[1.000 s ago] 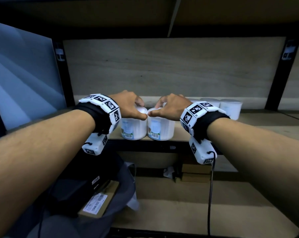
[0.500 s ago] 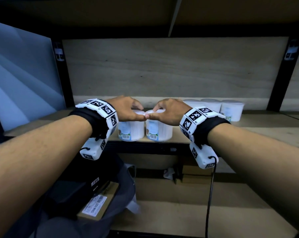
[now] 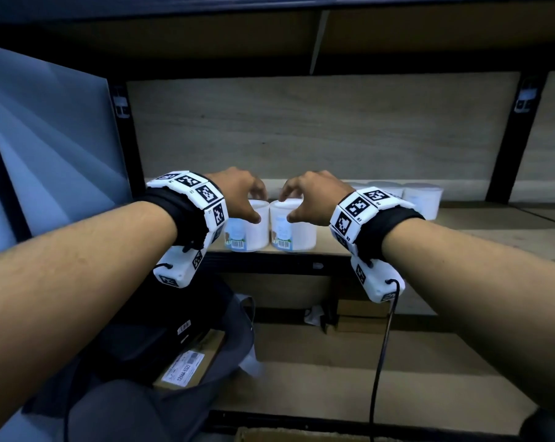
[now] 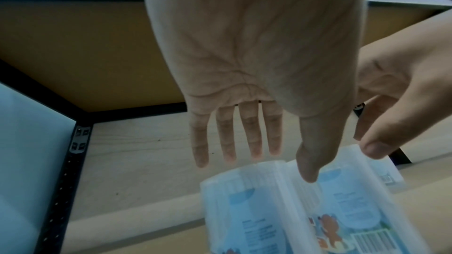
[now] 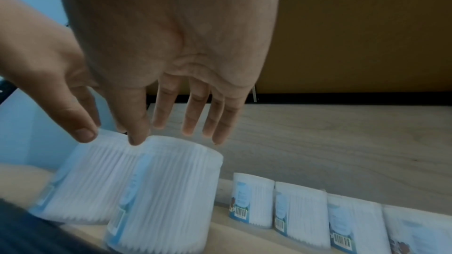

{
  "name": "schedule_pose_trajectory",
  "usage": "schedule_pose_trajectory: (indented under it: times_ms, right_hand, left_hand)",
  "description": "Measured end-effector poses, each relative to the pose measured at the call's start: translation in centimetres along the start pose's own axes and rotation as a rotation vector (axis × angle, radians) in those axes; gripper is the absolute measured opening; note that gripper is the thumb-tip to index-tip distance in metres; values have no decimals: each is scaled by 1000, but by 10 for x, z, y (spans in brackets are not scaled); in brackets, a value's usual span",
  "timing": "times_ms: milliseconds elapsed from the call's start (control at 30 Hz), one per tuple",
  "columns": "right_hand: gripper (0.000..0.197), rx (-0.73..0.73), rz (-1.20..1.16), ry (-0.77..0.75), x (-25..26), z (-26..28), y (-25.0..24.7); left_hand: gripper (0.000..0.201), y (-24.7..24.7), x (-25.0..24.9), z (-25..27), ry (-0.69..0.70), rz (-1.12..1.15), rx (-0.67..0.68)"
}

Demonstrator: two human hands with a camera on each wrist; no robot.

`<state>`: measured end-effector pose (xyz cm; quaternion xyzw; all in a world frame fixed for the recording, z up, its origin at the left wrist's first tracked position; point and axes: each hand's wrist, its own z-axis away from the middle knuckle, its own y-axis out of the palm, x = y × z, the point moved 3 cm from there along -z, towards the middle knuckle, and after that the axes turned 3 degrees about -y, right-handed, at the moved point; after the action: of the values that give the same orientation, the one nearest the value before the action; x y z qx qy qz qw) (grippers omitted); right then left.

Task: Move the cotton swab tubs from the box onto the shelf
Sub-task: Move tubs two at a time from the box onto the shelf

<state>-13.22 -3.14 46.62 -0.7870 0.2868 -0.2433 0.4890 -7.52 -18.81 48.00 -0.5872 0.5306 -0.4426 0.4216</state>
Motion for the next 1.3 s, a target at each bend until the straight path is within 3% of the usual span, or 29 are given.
schedule_pose_trajectory:
  times_ms: [533,1200,1300]
  right_hand:
    - [43,-79,45,-12,-10,-34,23]
    - [47,125,-15,-74,-37,-135,51]
    - [46,104,-26,-75,-42,-146,57]
  left_hand:
    - [44,19,31,-34,4,103,11]
    - [43,53,81,-124,-66,155,-11]
    - [43,57,85,-135,-68,142,8]
